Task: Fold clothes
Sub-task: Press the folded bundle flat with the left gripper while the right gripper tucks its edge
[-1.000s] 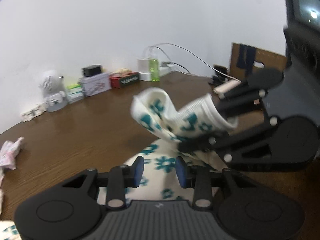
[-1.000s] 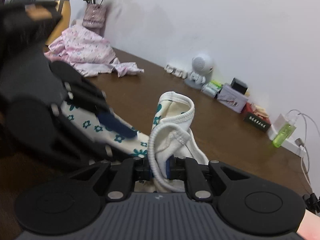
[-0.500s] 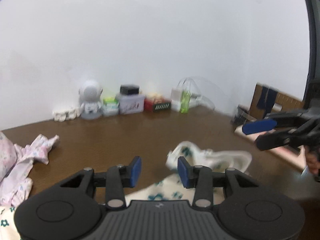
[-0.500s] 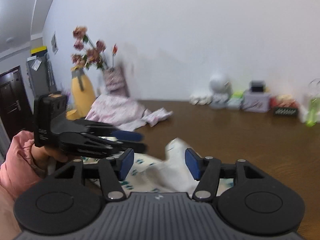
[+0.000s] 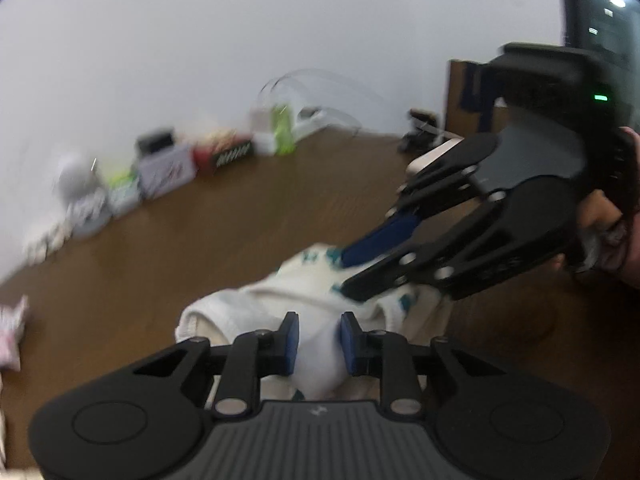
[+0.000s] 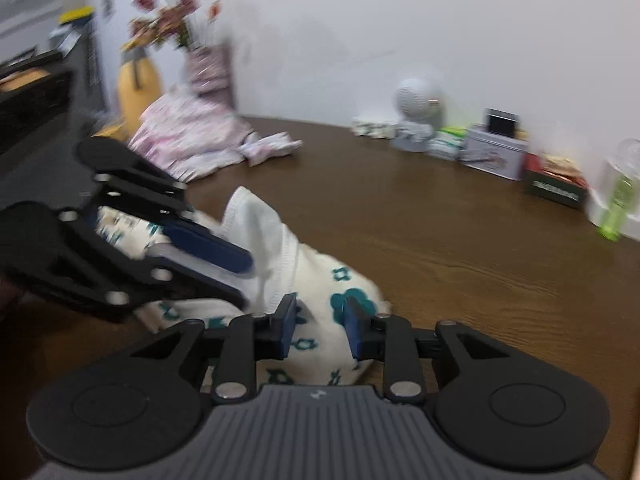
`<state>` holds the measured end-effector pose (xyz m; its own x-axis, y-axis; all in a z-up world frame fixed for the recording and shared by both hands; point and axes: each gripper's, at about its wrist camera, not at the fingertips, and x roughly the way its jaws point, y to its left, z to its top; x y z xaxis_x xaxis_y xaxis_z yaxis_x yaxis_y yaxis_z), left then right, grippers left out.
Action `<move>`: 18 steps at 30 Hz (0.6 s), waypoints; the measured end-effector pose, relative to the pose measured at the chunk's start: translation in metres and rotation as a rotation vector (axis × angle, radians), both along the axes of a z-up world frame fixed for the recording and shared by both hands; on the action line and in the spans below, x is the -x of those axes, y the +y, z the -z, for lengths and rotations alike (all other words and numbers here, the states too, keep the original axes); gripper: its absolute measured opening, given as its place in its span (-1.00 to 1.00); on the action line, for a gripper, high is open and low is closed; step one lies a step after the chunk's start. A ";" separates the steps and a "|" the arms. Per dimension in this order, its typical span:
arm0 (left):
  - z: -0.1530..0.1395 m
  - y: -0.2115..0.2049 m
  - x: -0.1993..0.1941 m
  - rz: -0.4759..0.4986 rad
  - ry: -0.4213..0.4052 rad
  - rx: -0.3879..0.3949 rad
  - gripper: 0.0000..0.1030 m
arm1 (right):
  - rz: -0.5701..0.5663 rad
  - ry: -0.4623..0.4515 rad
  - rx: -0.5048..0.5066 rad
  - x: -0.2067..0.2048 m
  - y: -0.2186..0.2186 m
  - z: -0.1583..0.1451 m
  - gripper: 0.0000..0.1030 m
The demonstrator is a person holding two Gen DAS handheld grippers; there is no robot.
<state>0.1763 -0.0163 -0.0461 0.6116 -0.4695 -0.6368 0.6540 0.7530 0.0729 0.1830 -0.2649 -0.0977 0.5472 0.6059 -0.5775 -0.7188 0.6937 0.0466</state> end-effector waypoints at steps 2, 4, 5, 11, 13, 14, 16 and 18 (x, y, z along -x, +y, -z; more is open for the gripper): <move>0.006 0.006 0.001 -0.020 0.020 0.016 -0.53 | -0.016 -0.012 -0.001 0.002 0.005 0.005 -0.48; 0.008 0.011 0.001 -0.025 0.031 0.024 -0.52 | -0.023 -0.024 -0.002 0.005 0.009 0.011 -0.47; 0.008 0.012 0.001 -0.025 0.035 0.027 -0.50 | -0.025 -0.038 0.000 0.007 0.010 0.012 -0.47; -0.009 0.009 0.011 -0.024 -0.004 0.030 -0.42 | -0.054 -0.044 -0.066 0.009 -0.011 -0.003 -0.25; -0.016 0.007 0.013 -0.016 -0.024 0.031 -0.42 | -0.074 -0.049 -0.061 0.008 -0.022 -0.011 -0.25; -0.018 0.006 0.014 -0.015 -0.028 0.023 -0.43 | -0.089 -0.051 -0.047 0.007 -0.026 -0.014 -0.26; -0.020 0.003 0.014 -0.013 -0.031 -0.005 -0.44 | -0.119 -0.055 -0.020 0.006 -0.034 -0.020 -0.27; -0.015 0.001 0.012 -0.022 -0.011 -0.037 -0.50 | -0.177 -0.038 0.015 0.002 -0.032 -0.020 -0.34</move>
